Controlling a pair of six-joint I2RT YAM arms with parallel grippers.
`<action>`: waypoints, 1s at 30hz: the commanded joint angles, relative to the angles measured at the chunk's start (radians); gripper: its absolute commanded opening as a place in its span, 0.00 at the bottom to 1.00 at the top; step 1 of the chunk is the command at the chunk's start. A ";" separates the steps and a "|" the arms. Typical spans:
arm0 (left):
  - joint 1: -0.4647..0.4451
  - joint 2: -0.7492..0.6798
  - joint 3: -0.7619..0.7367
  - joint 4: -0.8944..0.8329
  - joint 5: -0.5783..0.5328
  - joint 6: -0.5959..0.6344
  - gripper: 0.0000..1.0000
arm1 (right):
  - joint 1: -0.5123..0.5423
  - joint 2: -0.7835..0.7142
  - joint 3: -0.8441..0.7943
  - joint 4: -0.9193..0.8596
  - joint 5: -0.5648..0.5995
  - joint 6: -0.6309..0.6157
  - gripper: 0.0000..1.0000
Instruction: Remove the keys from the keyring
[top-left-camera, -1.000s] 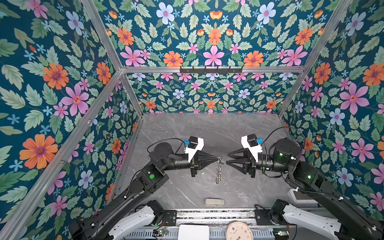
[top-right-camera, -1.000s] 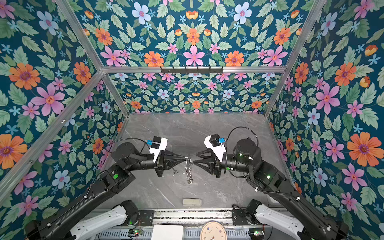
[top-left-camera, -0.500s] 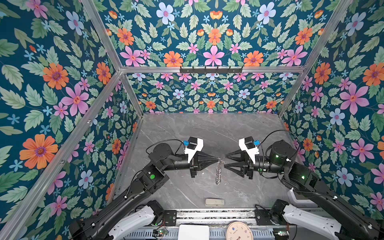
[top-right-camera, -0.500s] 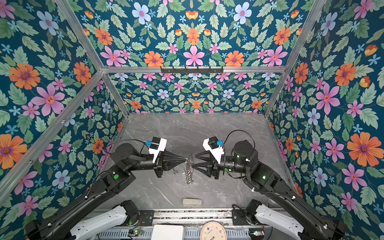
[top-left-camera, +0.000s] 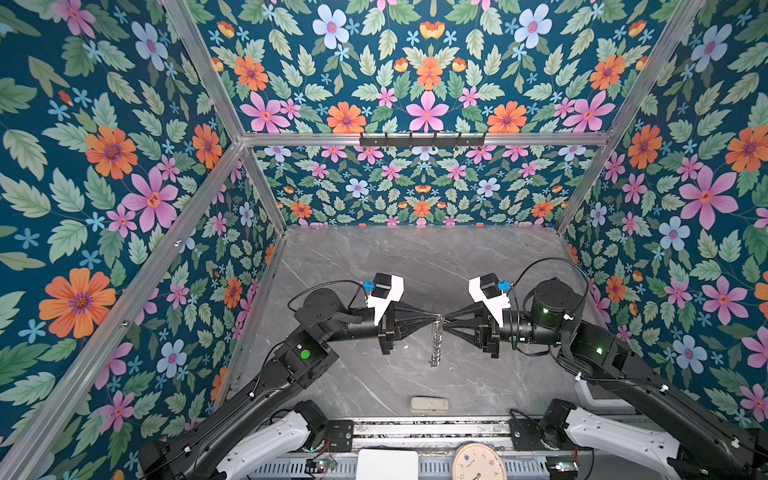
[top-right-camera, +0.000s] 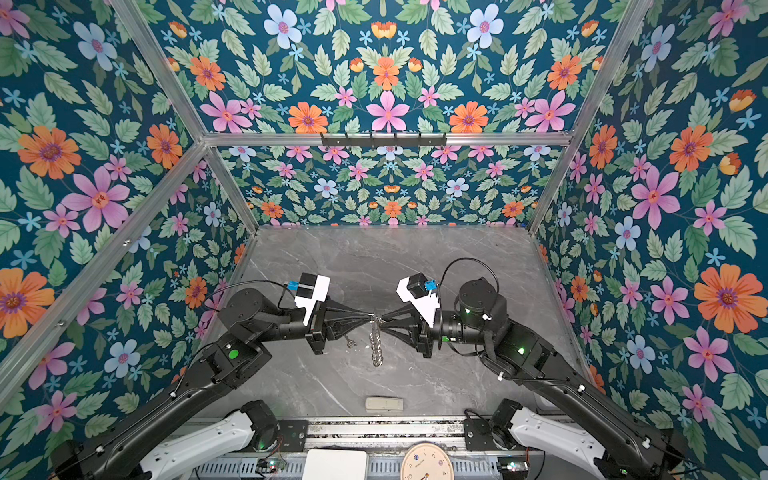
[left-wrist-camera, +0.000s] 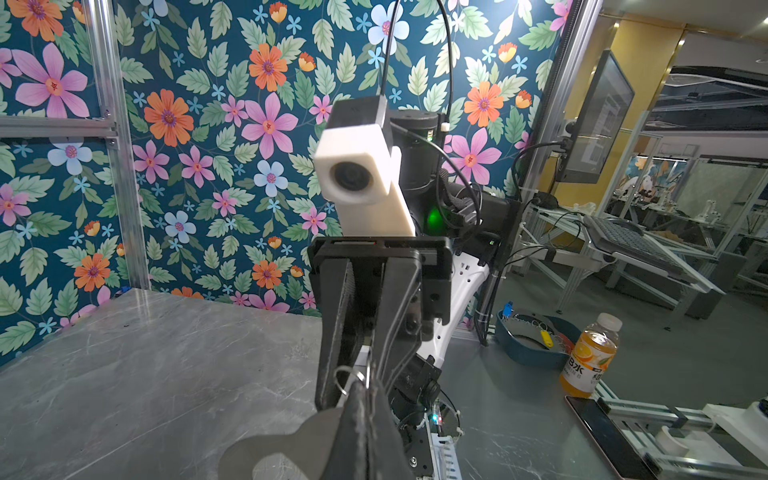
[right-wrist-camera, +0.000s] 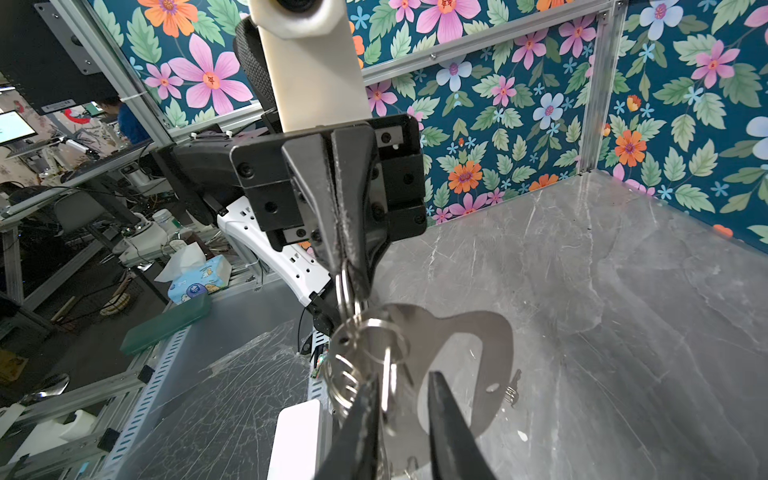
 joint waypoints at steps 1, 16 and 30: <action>0.000 -0.004 0.000 0.055 -0.010 -0.012 0.00 | 0.007 0.000 0.012 -0.009 0.025 -0.025 0.20; 0.001 -0.003 -0.012 0.090 -0.024 -0.029 0.00 | 0.026 0.011 0.054 -0.084 0.050 -0.062 0.00; 0.000 -0.012 -0.052 0.167 -0.032 -0.042 0.00 | 0.044 0.082 0.141 -0.232 0.012 -0.100 0.00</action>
